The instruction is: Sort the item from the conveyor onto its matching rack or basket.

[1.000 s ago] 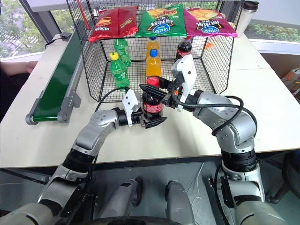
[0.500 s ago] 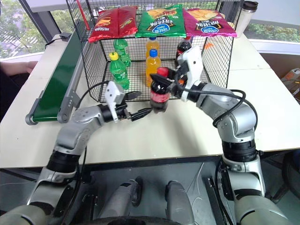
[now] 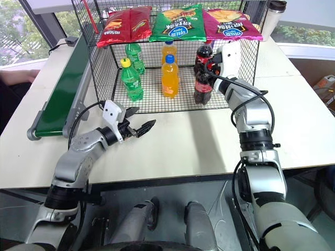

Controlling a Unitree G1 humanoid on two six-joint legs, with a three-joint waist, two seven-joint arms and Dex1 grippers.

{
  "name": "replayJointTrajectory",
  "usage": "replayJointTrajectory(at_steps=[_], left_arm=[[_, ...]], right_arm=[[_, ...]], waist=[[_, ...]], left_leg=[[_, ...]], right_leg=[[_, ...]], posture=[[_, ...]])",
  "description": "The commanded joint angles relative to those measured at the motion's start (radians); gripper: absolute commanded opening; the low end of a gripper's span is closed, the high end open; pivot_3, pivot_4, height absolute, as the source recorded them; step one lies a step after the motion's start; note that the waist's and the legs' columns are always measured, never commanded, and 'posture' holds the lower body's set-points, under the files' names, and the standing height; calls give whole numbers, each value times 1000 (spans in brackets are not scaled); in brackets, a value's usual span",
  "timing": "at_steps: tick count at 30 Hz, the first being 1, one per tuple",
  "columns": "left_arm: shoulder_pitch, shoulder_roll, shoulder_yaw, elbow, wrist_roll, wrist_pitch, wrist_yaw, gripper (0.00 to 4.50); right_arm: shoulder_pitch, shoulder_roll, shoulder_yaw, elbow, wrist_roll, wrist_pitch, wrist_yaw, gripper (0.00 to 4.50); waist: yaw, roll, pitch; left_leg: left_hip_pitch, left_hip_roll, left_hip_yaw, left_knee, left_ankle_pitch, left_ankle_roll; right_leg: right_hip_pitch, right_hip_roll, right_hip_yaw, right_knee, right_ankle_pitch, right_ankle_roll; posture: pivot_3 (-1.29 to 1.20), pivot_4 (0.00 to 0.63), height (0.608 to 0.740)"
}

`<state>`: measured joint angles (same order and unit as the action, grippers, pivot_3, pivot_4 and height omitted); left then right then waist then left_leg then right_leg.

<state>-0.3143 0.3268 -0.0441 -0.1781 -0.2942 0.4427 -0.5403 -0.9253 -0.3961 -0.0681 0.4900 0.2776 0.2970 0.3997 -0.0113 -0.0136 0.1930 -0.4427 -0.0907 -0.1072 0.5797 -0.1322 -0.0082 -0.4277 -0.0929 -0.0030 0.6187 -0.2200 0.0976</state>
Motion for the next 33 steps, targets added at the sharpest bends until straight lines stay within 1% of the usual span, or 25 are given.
replayJointTrajectory(at_steps=[1, 8, 13, 17, 23, 24, 29, 33], left_arm=[[10, 0, 12, -61, 22, -29, 35, 4477], [40, -2, 25, -111, 19, -9, 70, 4477], [47, -5, 20, -130, 20, 0, 84, 4477], [45, -6, 15, -140, 19, 9, 91, 4477], [41, -8, 10, -138, 18, 8, 92, 4500], [41, -9, 9, -137, 19, 7, 92, 4500], [39, -10, 4, -129, 22, 2, 89, 4500], [35, -10, 5, -117, 24, -3, 83, 4500]], right_arm=[[-86, 7, -34, 101, -32, -138, -8, 1177], [-185, 27, -47, 373, -81, -314, -17, 1177], [-221, 37, -58, 484, -93, -387, -12, 1177], [-242, 46, -66, 536, -98, -414, -1, 1177], [-246, 50, -68, 546, -110, -419, 0, 4210], [-244, 51, -70, 544, -112, -418, -2, 4435], [-226, 50, -69, 515, -116, -410, 9, 4435], [-192, 37, -67, 435, -111, -372, 31, 4435]], waist=[[1, 0, 0], [-5, 0, 0], [-6, 0, 0], [-7, 0, 0], [-7, 0, 0], [-6, 0, 0], [-6, 0, 0], [-6, 0, 0]], left_leg=[[0, 0, 0, 0, 0, 0], [0, 0, 0, 0, 0, 0], [0, 0, 0, 0, 0, 0], [1, 0, 0, 0, 0, -1], [1, 0, 0, 0, 1, -1], [1, 0, 0, 0, 1, -1], [1, 0, 0, 0, 1, -1], [1, 0, 0, 0, 1, -1]], right_leg=[[0, 0, 0, 0, 0, 0], [0, 1, 0, 0, 0, 0], [0, 1, 1, 1, 0, 0], [0, 1, 1, 1, 0, 0], [0, 1, 1, 2, 0, 0], [0, 1, 1, 2, 0, 0], [0, 1, 1, 2, 0, 0], [0, 1, 1, 3, 0, 0]], posture=[[0, 150, 738], [0, 150, 738], [0, 150, 738], [0, 150, 738], [0, 150, 738], [0, 150, 738], [0, 150, 738], [0, 150, 738]])
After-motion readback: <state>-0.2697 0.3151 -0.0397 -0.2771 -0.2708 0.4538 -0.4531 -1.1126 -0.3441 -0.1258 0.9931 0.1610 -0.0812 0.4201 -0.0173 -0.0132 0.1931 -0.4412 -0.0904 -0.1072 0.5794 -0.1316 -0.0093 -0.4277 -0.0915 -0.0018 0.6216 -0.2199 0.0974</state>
